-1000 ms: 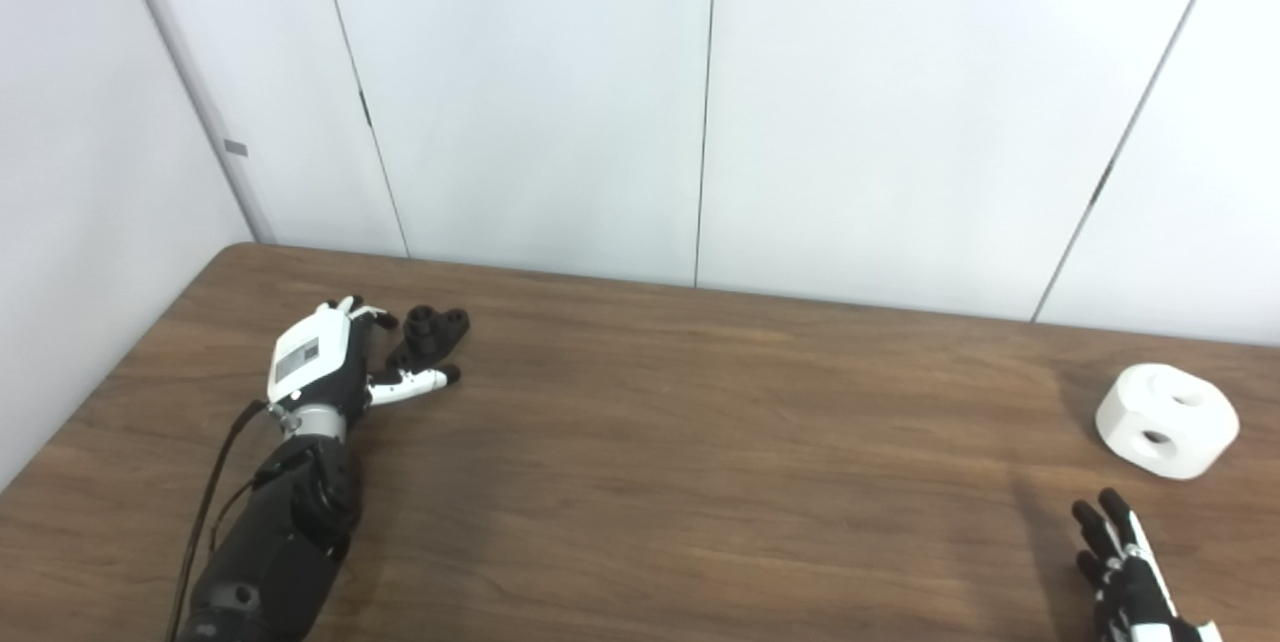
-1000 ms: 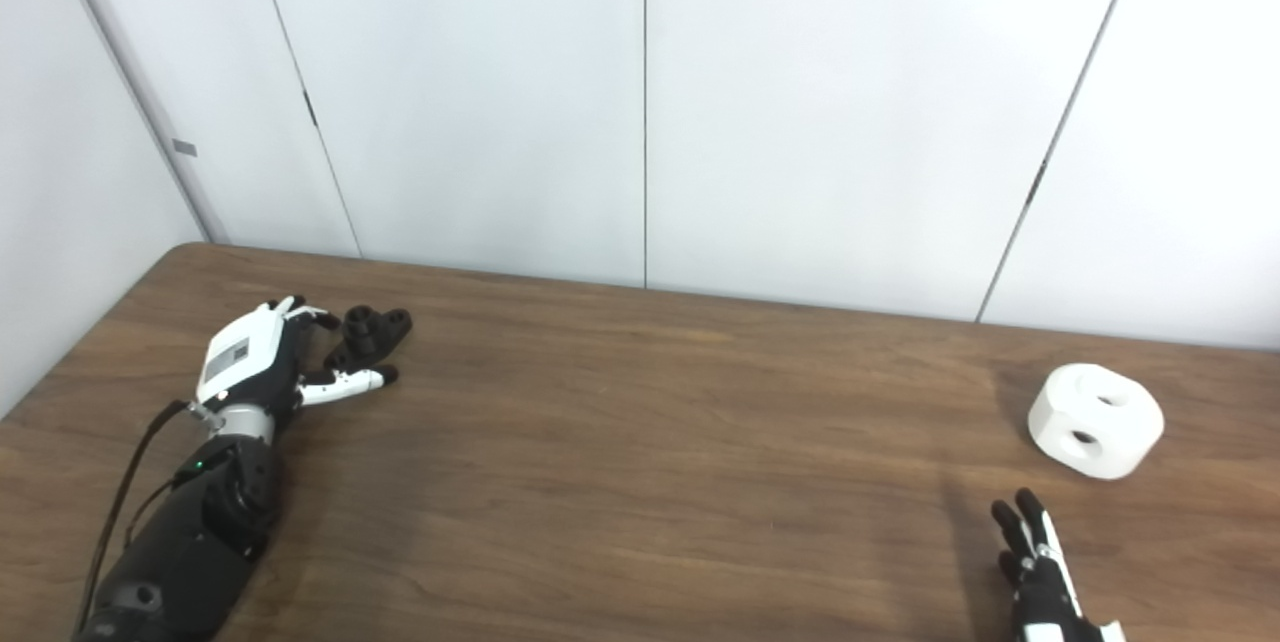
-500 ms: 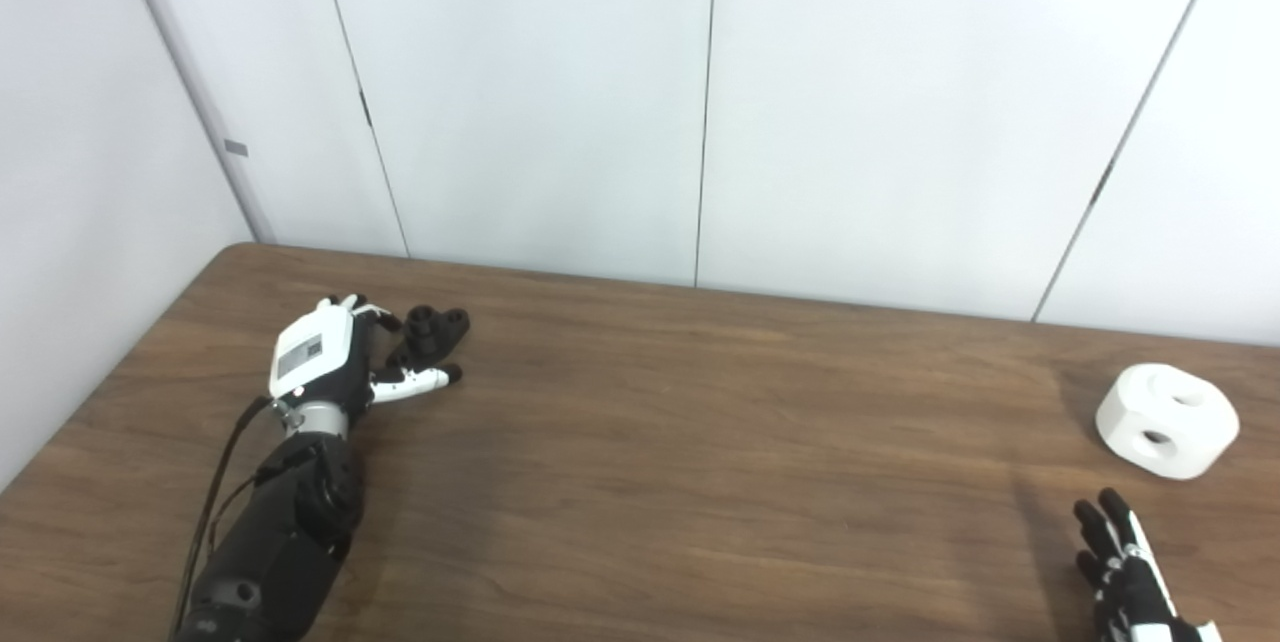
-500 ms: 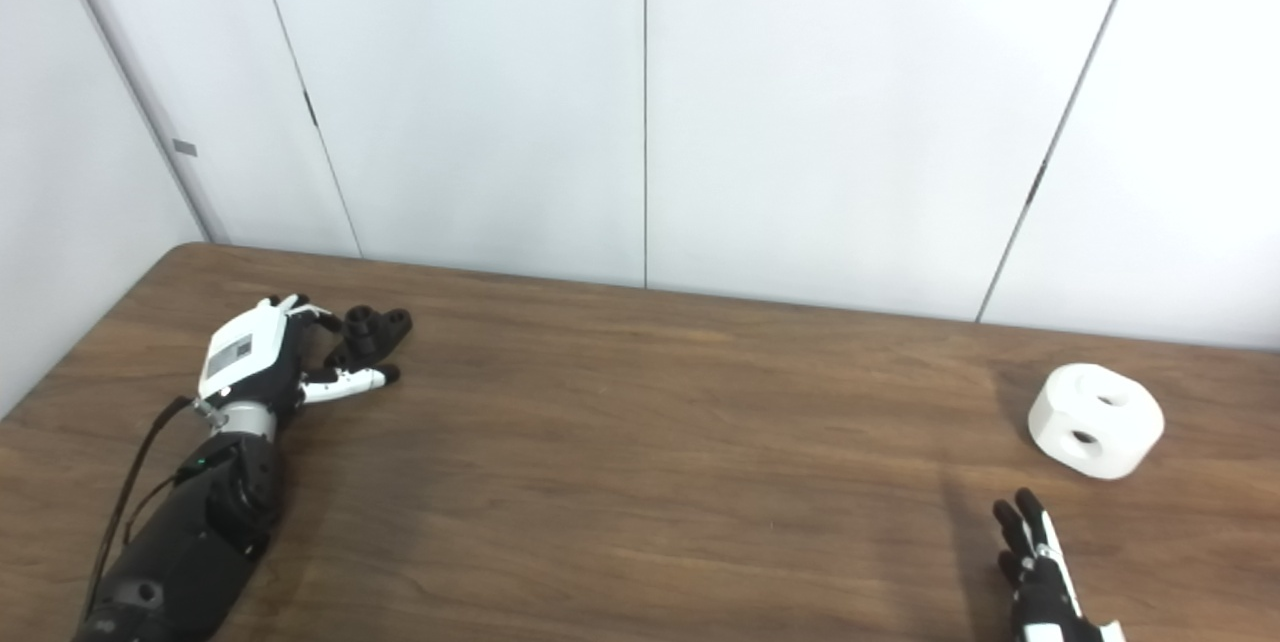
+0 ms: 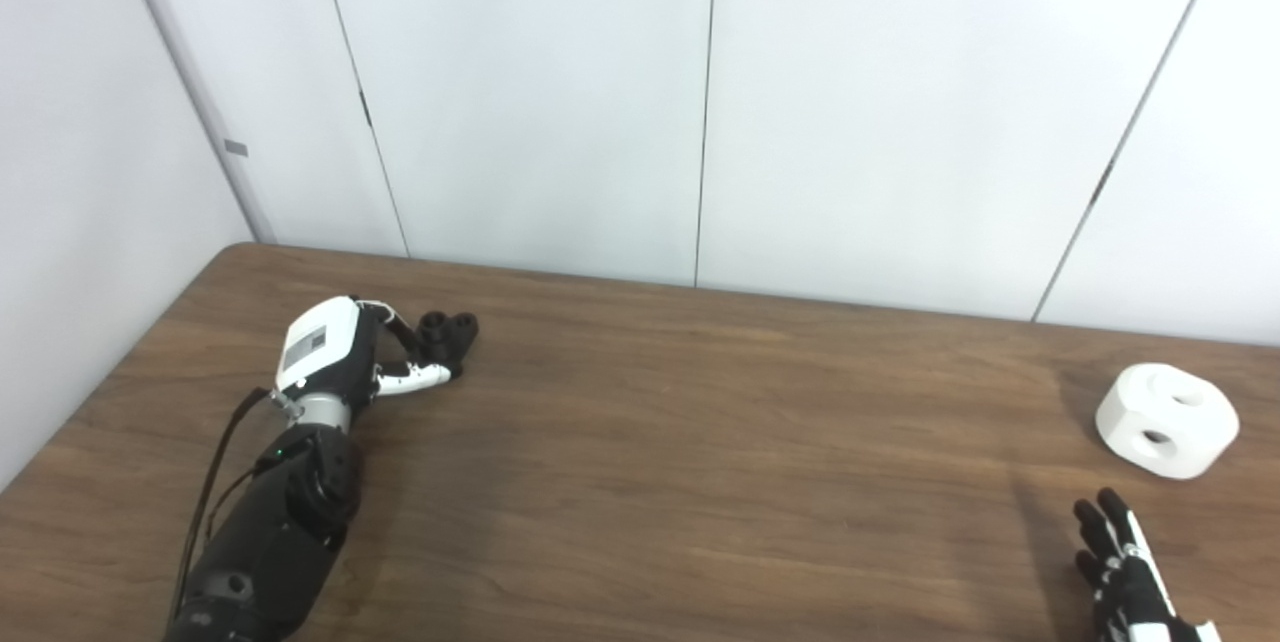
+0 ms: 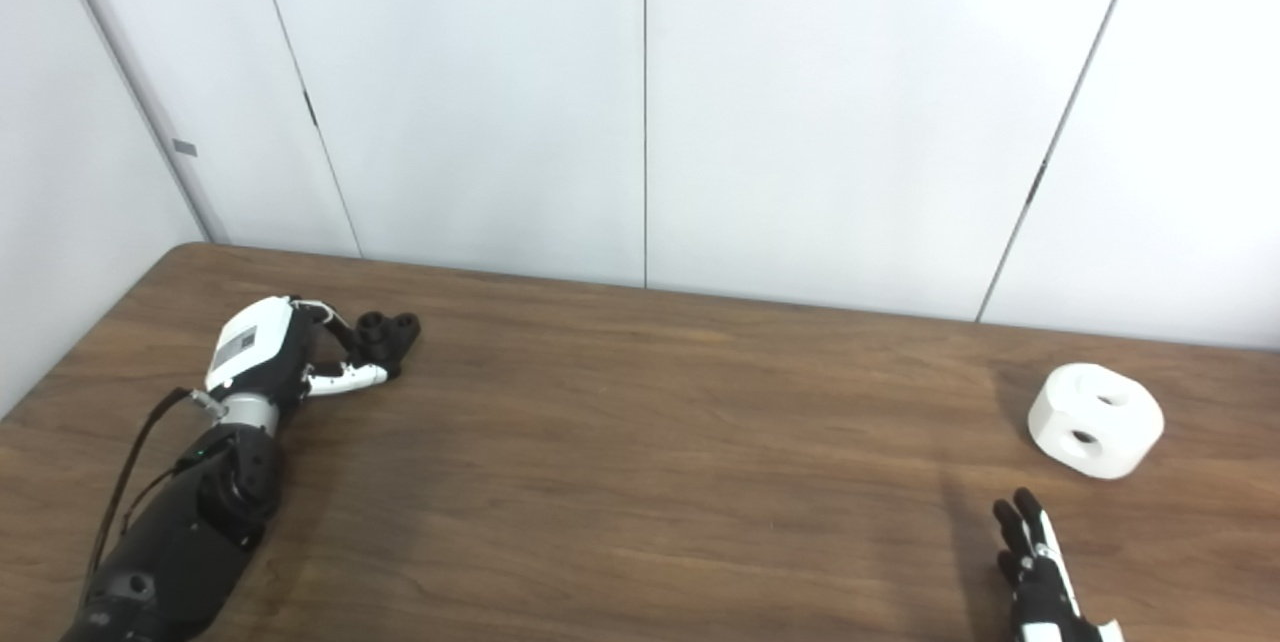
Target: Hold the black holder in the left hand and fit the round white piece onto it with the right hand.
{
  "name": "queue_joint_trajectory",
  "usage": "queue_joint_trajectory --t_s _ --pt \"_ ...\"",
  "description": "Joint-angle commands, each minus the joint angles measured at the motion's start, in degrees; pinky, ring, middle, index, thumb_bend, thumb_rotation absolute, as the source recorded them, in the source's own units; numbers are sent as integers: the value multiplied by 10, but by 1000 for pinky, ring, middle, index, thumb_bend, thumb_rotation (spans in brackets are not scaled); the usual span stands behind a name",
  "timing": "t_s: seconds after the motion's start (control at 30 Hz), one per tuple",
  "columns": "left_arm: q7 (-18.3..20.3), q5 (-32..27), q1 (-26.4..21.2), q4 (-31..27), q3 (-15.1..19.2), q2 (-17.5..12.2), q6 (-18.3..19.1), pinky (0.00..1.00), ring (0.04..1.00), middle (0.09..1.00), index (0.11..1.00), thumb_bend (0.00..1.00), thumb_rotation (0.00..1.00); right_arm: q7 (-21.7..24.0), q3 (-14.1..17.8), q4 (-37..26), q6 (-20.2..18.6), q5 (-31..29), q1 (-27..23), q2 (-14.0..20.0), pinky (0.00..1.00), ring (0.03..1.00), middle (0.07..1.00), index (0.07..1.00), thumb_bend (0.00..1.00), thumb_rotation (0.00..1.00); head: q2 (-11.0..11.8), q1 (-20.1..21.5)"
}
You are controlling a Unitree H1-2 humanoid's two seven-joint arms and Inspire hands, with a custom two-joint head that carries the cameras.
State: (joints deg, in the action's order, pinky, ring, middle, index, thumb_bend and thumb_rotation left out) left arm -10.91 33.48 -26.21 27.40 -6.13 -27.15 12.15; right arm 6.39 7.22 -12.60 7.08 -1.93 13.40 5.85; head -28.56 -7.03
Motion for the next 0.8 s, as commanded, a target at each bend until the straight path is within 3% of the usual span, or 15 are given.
queue_joint_trajectory --t_s 0.0,0.4,0.77 --pt "-6 -1 -17 -4 6 -18 -10 1000 928 791 484 524 51 -7 -15 8 -3 -2 79 -21 1000 1000 970 1000 642 1000 -1 0" --pt "8 -13 -18 0 7 -22 -18 1000 927 802 486 520 44 -7 -15 11 2 1 76 -20 1000 1000 965 1000 639 1000 -1 -2" --pt "44 -23 1 -44 4 -27 -3 1000 934 801 487 520 45 -7 -17 6 -5 0 75 -22 1000 1000 967 1000 625 1000 -5 -1"
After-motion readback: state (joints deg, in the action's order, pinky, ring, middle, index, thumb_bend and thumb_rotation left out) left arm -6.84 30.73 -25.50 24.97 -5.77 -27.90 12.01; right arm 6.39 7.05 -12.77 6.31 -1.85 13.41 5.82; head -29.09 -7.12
